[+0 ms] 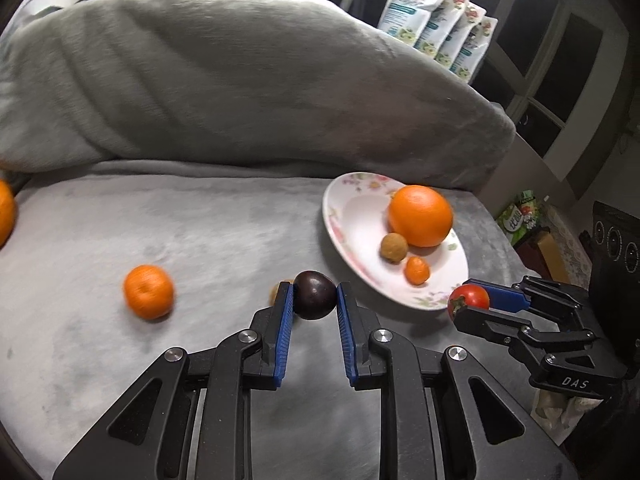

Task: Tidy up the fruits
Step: 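Carry the red tomato toward the plate with the right tool while the left tool holds the plum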

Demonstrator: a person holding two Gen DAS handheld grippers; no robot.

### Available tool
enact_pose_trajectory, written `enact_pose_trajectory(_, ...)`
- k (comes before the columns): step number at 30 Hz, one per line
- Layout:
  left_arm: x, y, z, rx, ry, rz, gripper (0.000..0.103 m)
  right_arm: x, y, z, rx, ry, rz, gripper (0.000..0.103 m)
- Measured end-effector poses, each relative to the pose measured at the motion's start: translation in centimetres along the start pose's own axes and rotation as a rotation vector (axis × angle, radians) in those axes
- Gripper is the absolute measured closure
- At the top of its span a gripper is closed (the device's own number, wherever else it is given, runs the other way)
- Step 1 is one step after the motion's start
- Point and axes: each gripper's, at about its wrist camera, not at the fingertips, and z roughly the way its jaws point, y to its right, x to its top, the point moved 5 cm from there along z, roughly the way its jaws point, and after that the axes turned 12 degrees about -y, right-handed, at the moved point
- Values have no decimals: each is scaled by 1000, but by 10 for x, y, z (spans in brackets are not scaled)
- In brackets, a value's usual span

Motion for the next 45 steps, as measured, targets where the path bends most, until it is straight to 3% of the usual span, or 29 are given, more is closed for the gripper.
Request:
enact_pose_trajectory(15, 14, 30, 16, -19, -21, 52, 83, -5, 40, -4, -52, 0, 60, 67)
enact_pose_trajectory(36, 22, 52, 38, 3, -55, 99, 82, -4, 57, 2, -97, -20, 66, 66)
enact_pose_trajectory(37, 22, 52, 38, 4, -55, 100, 82, -5, 57, 2, -100, -21, 66, 65)
enact_pose_trajectory(39, 23, 52, 39, 8, -55, 97, 82, -4, 57, 1, -111, -12, 66, 44)
enact_pose_trajectory(40, 24, 52, 39, 7, -54, 94, 81, -4, 58, 0, -115, -5, 66, 40)
enact_pose_trajectory(43, 25, 51, 38, 0, -45, 85, 64, -3, 57, -6, -128, 11, 63, 31)
enact_pose_trajectory(45, 25, 50, 36, 4, -38, 79, 45, -2, 58, -7, -129, 10, 61, 26)
